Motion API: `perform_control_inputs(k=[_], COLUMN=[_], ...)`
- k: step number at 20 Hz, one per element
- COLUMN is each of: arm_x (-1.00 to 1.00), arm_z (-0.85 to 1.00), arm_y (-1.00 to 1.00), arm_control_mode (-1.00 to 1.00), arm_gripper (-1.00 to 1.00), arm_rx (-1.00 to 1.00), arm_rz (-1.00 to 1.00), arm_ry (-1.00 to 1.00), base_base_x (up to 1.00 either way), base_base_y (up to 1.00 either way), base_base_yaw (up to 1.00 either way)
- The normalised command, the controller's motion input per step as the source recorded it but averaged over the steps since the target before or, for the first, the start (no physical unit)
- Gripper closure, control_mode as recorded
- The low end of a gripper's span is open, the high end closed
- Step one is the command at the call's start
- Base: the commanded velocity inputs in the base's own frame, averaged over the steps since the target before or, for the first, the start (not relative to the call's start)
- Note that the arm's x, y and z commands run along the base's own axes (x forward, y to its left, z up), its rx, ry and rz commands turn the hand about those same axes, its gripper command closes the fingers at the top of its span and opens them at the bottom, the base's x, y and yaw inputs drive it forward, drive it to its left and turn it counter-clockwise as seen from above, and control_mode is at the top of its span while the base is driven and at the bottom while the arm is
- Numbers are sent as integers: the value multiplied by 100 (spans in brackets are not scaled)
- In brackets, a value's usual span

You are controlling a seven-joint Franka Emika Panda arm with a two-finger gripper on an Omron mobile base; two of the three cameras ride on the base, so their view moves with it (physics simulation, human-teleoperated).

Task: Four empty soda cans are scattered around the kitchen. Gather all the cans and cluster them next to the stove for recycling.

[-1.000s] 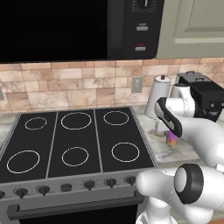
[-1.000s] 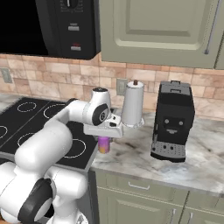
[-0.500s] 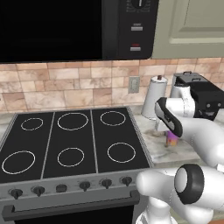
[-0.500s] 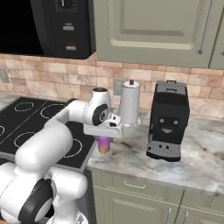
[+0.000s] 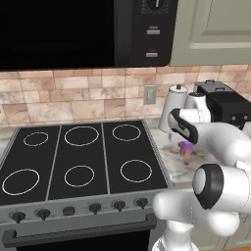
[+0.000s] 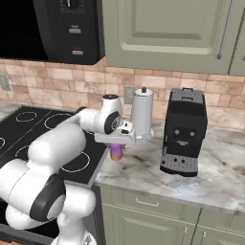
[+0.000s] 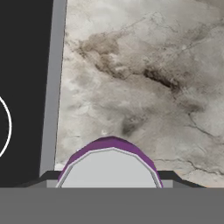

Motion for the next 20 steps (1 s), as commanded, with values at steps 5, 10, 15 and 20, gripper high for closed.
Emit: perform_control_inputs(k=[5,10,15,20], arm_x=[54,63,42,57], arm_z=[-19,-27,-36,-17], arm_y=[2,7,1,4], arm_control_mode=[-100,-100,-100,-100], arm_gripper=[100,100,100,100], arm_rx=[0,0,1,0], arm_rz=[0,0,0,0], arm_ry=[-4,-1,-3,-6], base_base_x=[0,0,0,0], base_base_y=[0,0,0,0], base_base_yaw=[0,0,0,0])
